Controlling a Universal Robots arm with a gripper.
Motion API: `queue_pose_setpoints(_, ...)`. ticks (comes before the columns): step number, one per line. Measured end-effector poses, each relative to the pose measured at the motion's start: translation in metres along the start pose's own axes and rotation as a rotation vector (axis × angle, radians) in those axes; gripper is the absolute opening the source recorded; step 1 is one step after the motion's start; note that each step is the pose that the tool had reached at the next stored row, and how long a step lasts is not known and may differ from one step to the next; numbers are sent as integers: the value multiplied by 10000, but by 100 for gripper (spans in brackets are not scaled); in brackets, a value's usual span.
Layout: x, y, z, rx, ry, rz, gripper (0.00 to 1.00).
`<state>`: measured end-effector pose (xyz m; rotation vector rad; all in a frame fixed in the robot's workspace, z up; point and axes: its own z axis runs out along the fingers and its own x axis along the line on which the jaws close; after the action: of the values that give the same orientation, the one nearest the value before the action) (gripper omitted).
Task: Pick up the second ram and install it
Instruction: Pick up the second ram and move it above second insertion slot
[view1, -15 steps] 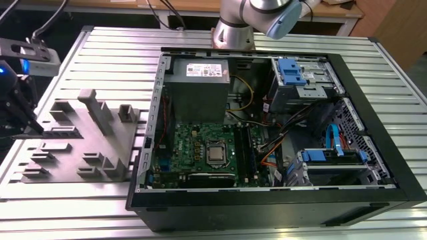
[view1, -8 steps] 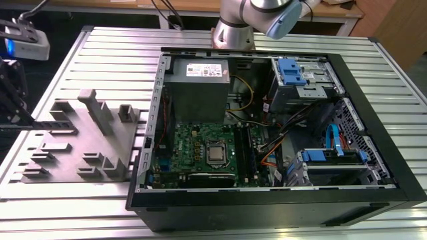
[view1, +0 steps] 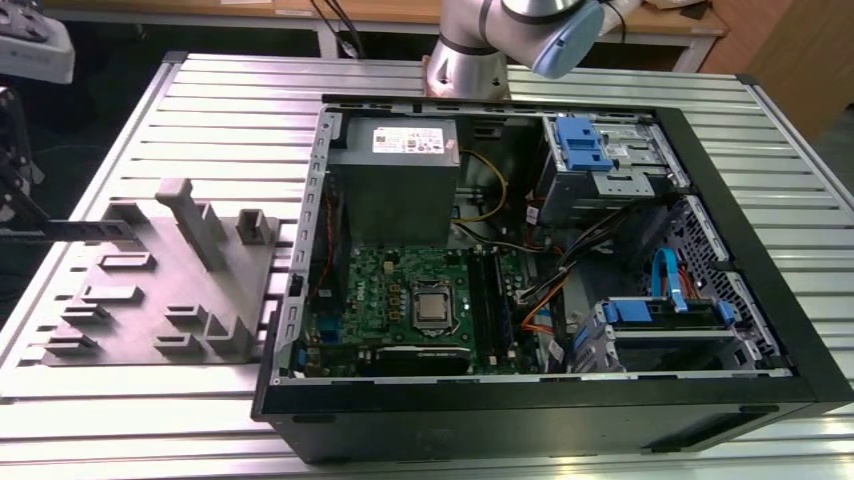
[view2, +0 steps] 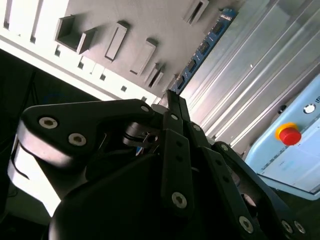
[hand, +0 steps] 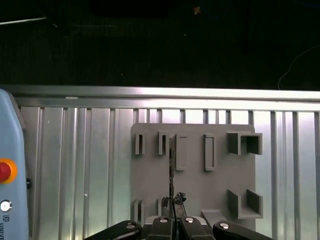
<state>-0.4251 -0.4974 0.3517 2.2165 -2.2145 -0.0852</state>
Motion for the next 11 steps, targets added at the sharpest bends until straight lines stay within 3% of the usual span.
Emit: queue_pose_setpoints(11,-13,17,-390,0,0,0,8)
